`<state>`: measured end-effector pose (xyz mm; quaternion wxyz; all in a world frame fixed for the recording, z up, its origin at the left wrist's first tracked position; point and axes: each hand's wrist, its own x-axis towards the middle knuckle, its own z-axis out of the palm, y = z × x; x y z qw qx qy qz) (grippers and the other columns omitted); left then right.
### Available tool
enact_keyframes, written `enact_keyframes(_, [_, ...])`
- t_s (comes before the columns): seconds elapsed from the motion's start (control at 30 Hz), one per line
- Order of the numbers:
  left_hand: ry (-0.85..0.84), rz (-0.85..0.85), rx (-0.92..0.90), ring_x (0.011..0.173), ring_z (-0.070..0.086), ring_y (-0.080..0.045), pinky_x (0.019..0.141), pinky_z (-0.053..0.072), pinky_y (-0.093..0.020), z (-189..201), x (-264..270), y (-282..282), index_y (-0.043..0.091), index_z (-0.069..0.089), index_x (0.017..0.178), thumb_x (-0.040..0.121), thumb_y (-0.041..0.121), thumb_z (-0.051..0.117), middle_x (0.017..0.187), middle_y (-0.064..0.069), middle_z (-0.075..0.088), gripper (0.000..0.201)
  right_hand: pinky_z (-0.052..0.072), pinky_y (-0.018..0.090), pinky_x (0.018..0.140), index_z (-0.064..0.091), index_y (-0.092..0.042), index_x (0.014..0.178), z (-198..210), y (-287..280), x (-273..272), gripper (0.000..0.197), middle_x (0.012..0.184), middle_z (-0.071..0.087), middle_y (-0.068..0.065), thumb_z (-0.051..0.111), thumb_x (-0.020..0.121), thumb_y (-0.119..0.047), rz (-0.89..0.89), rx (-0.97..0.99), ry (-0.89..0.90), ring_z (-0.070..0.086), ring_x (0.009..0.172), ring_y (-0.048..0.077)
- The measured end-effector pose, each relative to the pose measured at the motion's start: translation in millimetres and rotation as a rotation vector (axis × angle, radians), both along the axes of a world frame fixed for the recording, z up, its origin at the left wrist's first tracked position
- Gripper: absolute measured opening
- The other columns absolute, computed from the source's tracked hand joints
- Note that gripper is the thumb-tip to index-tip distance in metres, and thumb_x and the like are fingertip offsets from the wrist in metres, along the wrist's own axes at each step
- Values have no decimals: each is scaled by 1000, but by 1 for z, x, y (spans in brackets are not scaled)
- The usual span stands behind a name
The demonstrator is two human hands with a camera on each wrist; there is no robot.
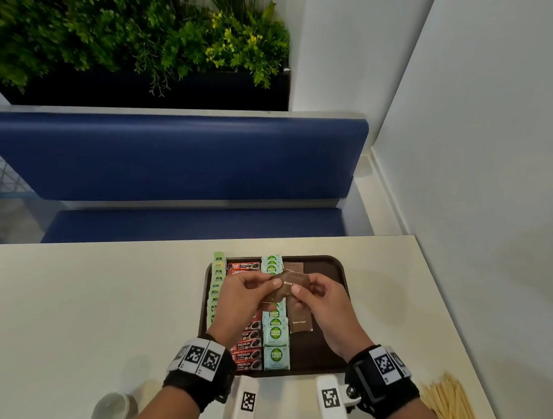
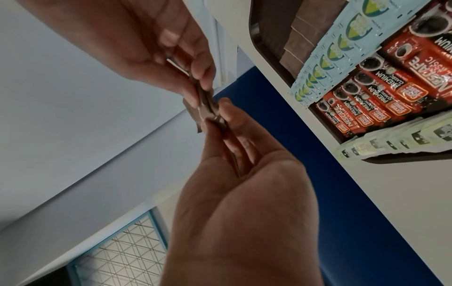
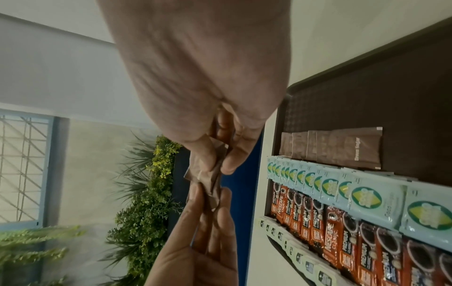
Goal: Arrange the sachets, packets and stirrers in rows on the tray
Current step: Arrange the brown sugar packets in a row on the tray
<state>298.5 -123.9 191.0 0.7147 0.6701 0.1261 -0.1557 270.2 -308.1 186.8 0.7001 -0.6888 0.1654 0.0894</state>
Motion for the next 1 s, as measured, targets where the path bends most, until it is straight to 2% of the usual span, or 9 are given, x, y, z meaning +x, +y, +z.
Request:
enact_keyframes(0.07, [-45,6,23,83,80,-22,67,66,-30,1,-1,-3,9,83,101,97,15,79,92,-8,83,9,61,27,78,75,-11,109,1,1,0,13,99,80,7,74,96,-10,-26,33,4,75,86,18])
enact_keyframes(0.2, [-74,15,36,85,77,-17,75,65,-31,-1,-1,-4,13,84,102,103,24,71,94,-4,83,17,61,29,81,75,-10,111,4,0,0,15,100,80,10,74,96,-10,-15,85,23,73,86,17])
enact_keyframes(0.27, [-55,22,0,88,78,-16,74,63,-28,2,-1,-7,15,83,106,105,30,68,97,-1,82,20,60,29,81,75,-10,111,5,-2,0,15,101,80,11,74,96,-9,-14,94,22,72,87,18])
enact_keyframes(0.37, [-98,0,5,91,78,-15,70,61,-24,7,-1,-9,16,81,104,99,30,76,98,1,82,16,61,31,84,75,-11,112,7,-3,-2,18,103,80,10,76,95,-11,12,94,21,73,90,19])
enact_keyframes(0.47, [-126,13,42,87,78,-15,67,61,-25,7,1,-9,16,84,96,97,26,79,95,0,82,10,61,34,86,75,-11,112,10,-5,-4,18,102,80,8,77,94,-11,22,85,24,74,89,20])
enact_keyframes(0.57, [-123,28,48,79,76,-10,62,58,-21,6,-1,-11,15,84,96,99,25,77,90,-1,82,12,61,35,86,75,-10,111,10,-6,-5,17,101,80,9,77,94,-11,19,82,27,72,87,19])
enact_keyframes(0.73, [-10,-37,-51,90,81,-18,74,65,-29,8,-5,-10,13,80,108,99,34,75,97,-4,84,24,58,34,83,75,-7,111,4,-7,-2,18,105,79,12,77,94,-8,-46,181,31,72,90,20])
enact_keyframes(0.83, [35,-125,-102,96,81,-31,79,66,-32,4,-6,-4,4,77,112,93,20,82,101,-12,83,26,57,33,83,75,-8,113,1,-7,-2,19,106,79,13,76,94,-8,-53,191,23,72,91,20])
enact_keyframes(1.0, [75,-159,-197,102,80,-37,89,67,-37,3,-4,4,-3,74,117,92,1,79,107,-20,82,26,56,36,86,76,-8,112,-8,-9,-3,17,106,79,15,75,95,-8,-90,200,42,69,89,22])
